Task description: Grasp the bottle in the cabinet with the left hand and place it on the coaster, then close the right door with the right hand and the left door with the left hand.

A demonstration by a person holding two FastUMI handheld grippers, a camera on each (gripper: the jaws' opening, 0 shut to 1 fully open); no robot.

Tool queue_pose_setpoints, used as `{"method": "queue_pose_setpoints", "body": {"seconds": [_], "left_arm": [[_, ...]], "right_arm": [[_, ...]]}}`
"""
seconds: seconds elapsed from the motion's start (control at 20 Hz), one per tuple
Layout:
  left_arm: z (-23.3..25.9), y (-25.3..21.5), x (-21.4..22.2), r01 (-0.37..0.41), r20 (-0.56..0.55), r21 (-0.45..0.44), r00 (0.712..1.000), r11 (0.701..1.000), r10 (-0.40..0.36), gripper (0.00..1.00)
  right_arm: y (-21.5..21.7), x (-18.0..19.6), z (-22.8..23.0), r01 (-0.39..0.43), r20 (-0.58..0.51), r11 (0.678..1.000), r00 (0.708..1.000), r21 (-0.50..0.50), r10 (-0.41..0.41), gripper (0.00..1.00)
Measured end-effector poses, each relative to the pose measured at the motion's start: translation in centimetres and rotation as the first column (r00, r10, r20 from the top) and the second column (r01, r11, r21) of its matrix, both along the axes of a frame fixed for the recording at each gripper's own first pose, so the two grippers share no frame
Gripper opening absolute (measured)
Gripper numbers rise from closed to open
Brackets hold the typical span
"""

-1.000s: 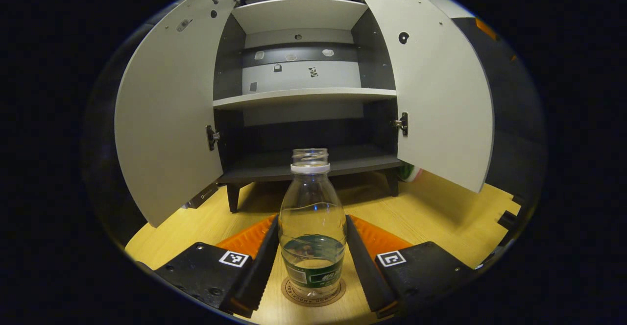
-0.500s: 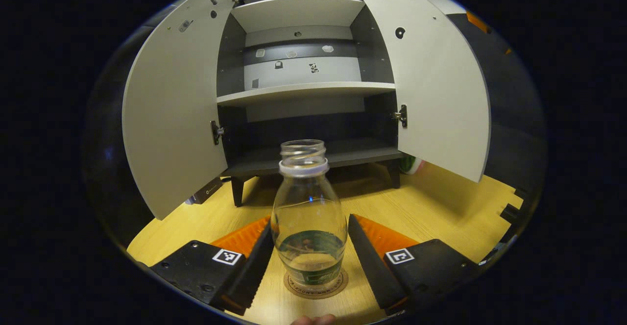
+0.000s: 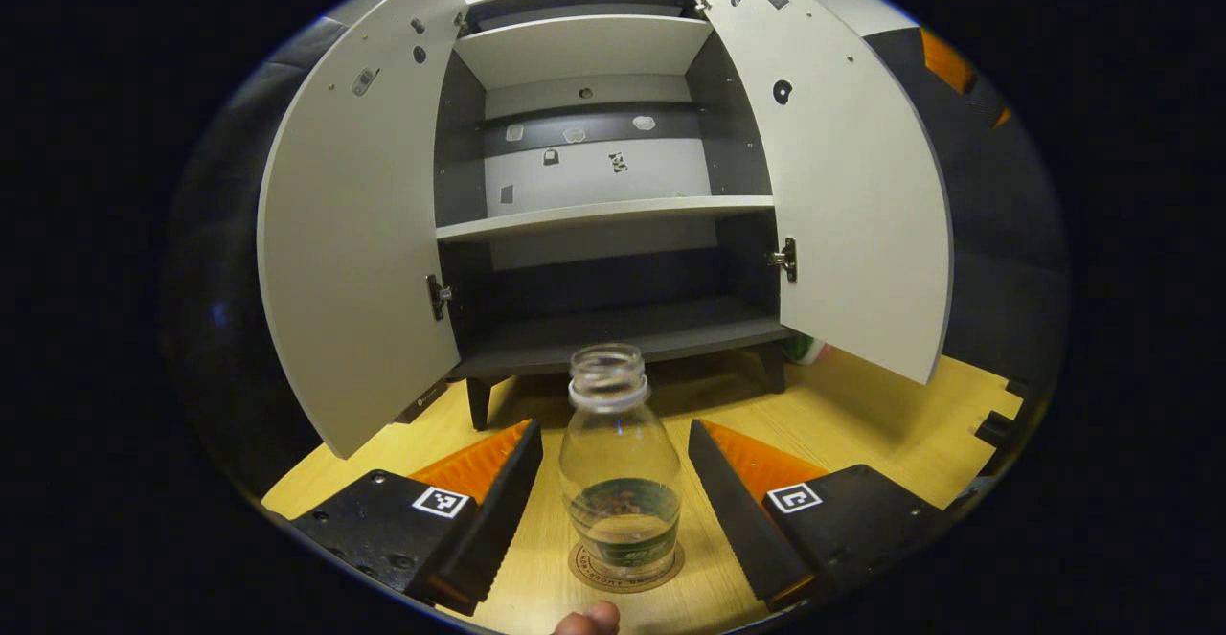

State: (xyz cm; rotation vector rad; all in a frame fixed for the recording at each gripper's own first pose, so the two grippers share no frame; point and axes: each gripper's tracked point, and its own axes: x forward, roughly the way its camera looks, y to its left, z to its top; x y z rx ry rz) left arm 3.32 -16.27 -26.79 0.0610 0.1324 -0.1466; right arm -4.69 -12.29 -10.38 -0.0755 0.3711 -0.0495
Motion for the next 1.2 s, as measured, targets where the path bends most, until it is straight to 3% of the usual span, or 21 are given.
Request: {"method": "queue_pose_setpoints", "body": {"seconds": [0.25,0.3,0.35,0.6,0.65,0.7,0.95,1.2], "left_arm": [[2.4,0.4,-0.2,0.007,0.041,0.008,0.999,1.0,-0.007,0.97],[3.0,0.6,-0.3,0.002,0.05,0.009,0.999,1.0,-0.002,0.97],[3.9,0.7,-0.4,0.003,0.064,0.006,0.998,1.0,-0.003,0.97],[9.8,0.1,-1.4,0.033,0.13,-0.005,0.991,0.999,-0.032,0.97],[11.3,-0.1,-1.6,0.042,0.146,-0.004,0.988,0.999,-0.041,0.97],[12.9,-0.3,-1.9,0.047,0.168,0.003,0.985,0.999,-0.047,0.96],[19.0,-0.8,-2.7,0.069,0.205,-0.025,0.977,0.997,-0.063,0.96],[22.7,0.8,-2.6,0.035,0.192,-0.058,0.981,0.998,-0.023,0.96]], "right_arm": [[-0.1,-0.1,0.4,0.001,0.018,1.0,1.0,0.016,-0.001,0.99],[-0.2,-0.1,0.6,0.001,0.022,1.0,1.0,0.021,-0.001,0.94],[-0.2,0.0,0.7,0.001,0.028,1.0,1.0,0.025,-0.002,0.98],[-0.9,0.5,3.1,0.006,0.091,0.998,0.996,0.064,-0.011,0.98],[-1.3,0.7,3.9,0.008,0.113,0.997,0.994,0.077,-0.016,0.94],[-1.7,0.9,4.8,0.007,0.132,0.996,0.991,0.087,-0.019,0.98],[-5.6,1.9,8.8,0.043,0.214,0.994,0.975,0.103,-0.065,0.98],[-8.6,3.6,11.3,0.059,0.257,0.991,0.962,0.122,-0.089,0.99]]}}
